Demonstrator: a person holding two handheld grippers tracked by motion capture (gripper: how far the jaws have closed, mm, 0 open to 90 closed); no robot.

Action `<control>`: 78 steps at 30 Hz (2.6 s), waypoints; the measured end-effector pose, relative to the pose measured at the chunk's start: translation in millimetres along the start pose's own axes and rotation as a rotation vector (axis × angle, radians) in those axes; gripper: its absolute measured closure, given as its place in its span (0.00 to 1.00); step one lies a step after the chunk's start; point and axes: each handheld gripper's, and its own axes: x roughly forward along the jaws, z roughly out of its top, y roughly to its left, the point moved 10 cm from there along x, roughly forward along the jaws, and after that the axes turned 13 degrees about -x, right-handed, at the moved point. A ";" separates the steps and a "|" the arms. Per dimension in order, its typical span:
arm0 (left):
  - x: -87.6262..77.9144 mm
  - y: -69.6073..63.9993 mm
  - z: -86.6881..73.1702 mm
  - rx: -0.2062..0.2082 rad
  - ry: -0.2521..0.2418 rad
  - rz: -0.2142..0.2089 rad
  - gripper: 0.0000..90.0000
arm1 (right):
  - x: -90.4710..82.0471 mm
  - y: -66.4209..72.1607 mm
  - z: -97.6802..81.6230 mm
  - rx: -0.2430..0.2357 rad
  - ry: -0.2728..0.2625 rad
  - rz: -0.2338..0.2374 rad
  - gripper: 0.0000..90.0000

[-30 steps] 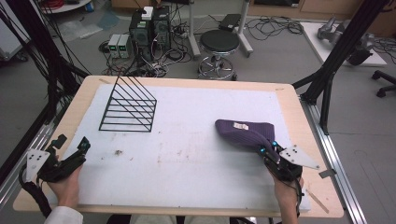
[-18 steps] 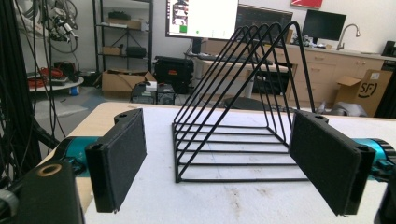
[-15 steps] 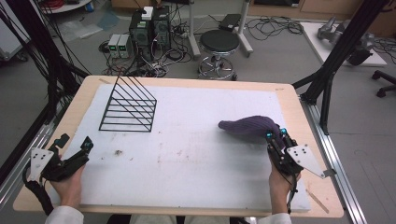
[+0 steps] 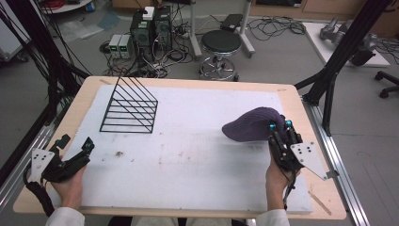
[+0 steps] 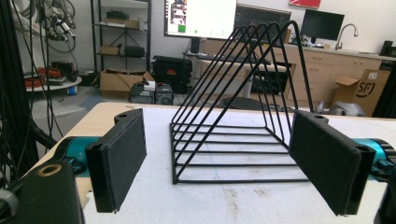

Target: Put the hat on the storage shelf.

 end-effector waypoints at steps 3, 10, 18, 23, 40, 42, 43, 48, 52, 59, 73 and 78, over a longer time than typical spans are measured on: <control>-0.6 0.2 1.1 0.002 -0.004 0.002 0.21 | 2.4 3.8 9.9 -0.010 -0.022 -0.003 0.80; 1.5 -4.4 4.3 0.017 -0.008 -0.013 0.21 | 10.3 20.9 30.2 -0.022 -0.061 0.045 0.80; 6.0 -22.0 9.3 0.068 -0.001 -0.069 0.21 | 18.1 42.3 50.2 -0.045 -0.073 0.075 0.80; 10.3 -33.4 15.5 0.061 -0.008 -0.118 0.21 | 22.8 53.8 58.4 -0.050 -0.074 0.091 0.80; 36.8 -91.7 16.6 0.042 0.085 -0.316 0.18 | 37.7 88.9 76.5 -0.063 -0.094 0.147 0.80; 42.1 -103.7 16.7 0.036 0.090 -0.345 0.18 | 39.2 91.7 77.9 -0.063 -0.096 0.150 0.80; 45.0 -110.0 16.0 0.035 0.099 -0.363 0.18 | 39.7 93.2 78.5 -0.058 -0.096 0.153 0.80; 57.4 -139.2 13.6 0.049 0.131 -0.419 0.16 | 42.3 100.2 81.6 -0.059 -0.104 0.171 0.80; 64.7 -159.4 14.6 0.053 0.142 -0.456 0.16 | 43.7 105.5 81.4 -0.063 -0.102 0.190 0.80; 77.4 -190.5 8.4 0.024 0.182 -0.511 0.16 | 44.8 106.0 80.4 -0.054 -0.095 0.195 0.80; 87.0 -238.7 -22.5 0.040 0.316 -0.620 0.16 | 47.6 114.0 79.5 -0.058 -0.087 0.215 0.80; 86.1 -252.3 -31.6 0.066 0.350 -0.654 0.16 | 48.1 119.7 80.6 -0.061 -0.087 0.226 0.80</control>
